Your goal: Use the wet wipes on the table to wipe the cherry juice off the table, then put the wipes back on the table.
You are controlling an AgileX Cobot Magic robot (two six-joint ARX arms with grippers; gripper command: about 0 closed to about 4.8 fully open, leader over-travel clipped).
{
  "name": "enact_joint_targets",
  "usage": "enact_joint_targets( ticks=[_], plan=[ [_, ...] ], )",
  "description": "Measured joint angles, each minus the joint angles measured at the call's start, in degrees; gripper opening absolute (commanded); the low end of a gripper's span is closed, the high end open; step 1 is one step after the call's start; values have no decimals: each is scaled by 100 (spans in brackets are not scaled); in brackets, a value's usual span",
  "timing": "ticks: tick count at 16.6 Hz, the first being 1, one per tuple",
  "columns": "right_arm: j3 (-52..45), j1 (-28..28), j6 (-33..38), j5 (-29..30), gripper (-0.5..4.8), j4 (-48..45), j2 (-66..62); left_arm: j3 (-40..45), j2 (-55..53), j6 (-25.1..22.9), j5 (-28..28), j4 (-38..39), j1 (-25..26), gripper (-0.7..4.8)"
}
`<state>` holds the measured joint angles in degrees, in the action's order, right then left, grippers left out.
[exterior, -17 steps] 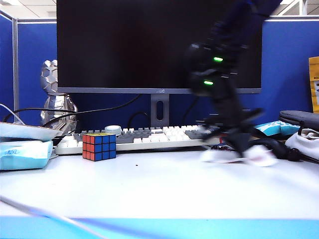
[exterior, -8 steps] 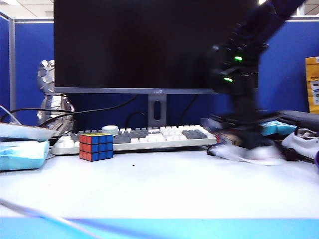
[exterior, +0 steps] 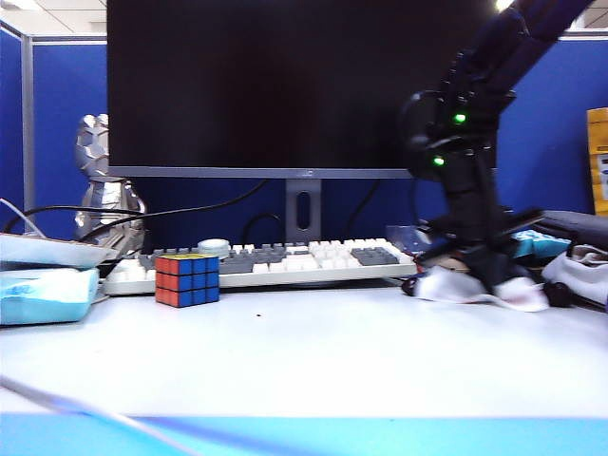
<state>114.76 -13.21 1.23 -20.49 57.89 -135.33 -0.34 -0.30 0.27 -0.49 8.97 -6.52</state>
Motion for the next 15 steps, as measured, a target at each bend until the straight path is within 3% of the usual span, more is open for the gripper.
enact_joint_targets(
  ticks=[2,4,13,14,15],
  plan=[
    [0,26,-7,-52,-1,59,-9,0,0,0,-9,2,0,-2],
    [13,-11,-83,501,-1,258,31,0,0,0,-9,2,0,-2],
    [28,-1436,-732,1792,3,498,74,0,0,0,-13,2,0,-2],
    [28,-1456,-732,1792,50,485,74,0,0,0,-13,0,0,-2],
    [46,-1460,-732,1797,156,487,72,0,0,0,-13,2,0,-2]
  ],
)
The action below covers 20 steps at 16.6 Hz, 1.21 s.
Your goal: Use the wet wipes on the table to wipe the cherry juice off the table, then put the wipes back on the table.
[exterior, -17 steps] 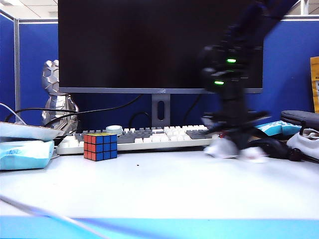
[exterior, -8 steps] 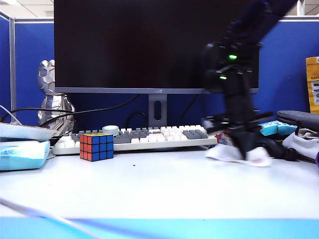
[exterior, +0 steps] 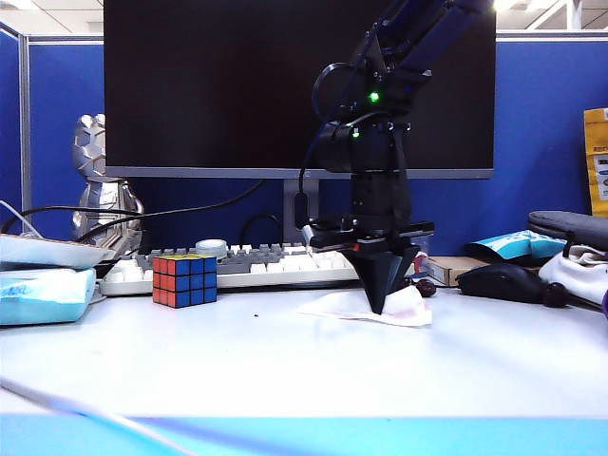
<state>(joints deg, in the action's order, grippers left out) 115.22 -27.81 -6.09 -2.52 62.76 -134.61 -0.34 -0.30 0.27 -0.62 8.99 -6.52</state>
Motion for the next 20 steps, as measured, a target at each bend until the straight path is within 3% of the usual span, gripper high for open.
enact_joint_targets(
  ticks=[6,12,13,14,20],
  plan=[
    [732,-72,4,424,157,426,-260,0,0,0,0,-2,0,-2],
    [2302,-85,4,92,156,1084,-291,0,0,0,0,0,0,-2],
    [2527,-87,4,92,93,1172,-289,0,2,0,0,0,0,-2],
    [2889,-87,59,92,-7,1368,-289,0,2,0,0,0,0,-2],
    [4146,-90,492,77,-2,1639,365,0,2,0,0,0,0,-2]
  ],
)
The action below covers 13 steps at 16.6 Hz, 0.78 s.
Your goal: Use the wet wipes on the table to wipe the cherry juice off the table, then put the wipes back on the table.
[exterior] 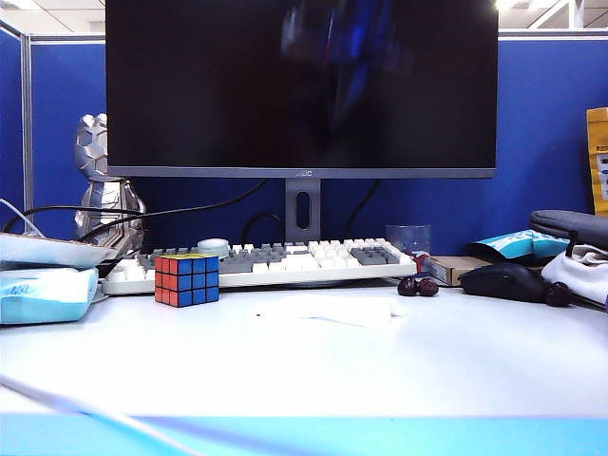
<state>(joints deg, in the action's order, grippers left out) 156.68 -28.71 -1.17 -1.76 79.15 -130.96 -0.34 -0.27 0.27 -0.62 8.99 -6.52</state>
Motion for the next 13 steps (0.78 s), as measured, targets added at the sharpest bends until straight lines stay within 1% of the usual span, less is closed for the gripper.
enact_joint_targets(
  ticks=[3,5,8,13],
  plan=[
    [127,2,4,-94,-1,7,914,0,0,0,0,0,0,-2],
    [138,0,4,-120,-1,7,2009,0,0,0,0,0,0,-2],
    [153,0,4,-122,-1,4,3318,0,0,0,0,0,0,-2],
    [157,0,4,-122,-1,4,5195,0,-2,0,0,-2,0,-2]
  ],
)
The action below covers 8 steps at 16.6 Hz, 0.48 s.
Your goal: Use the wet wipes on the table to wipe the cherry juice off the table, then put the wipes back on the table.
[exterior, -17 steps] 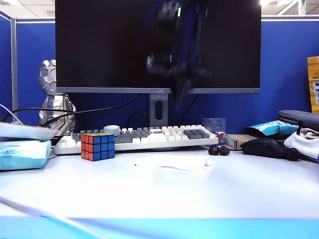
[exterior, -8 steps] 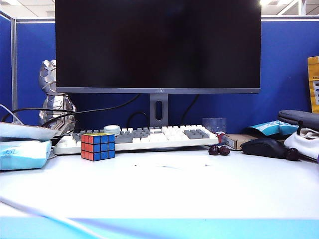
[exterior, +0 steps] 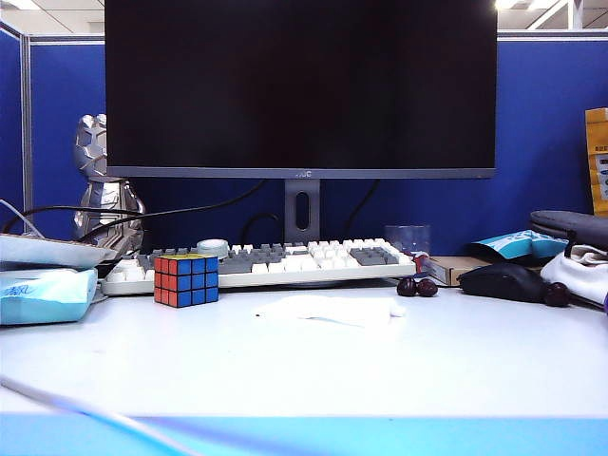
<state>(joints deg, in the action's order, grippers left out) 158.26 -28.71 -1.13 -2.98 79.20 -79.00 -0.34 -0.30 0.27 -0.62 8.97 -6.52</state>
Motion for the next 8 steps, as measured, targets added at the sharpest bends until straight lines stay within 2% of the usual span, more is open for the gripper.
enact_joint_targets(
  ticks=[5,8],
  plan=[
    [-4,7,-59,7,-1,-4,1847,0,0,0,-2,2,0,-2],
    [-776,9,-66,-271,-1,-48,2656,0,0,0,-2,2,0,-2]
  ],
)
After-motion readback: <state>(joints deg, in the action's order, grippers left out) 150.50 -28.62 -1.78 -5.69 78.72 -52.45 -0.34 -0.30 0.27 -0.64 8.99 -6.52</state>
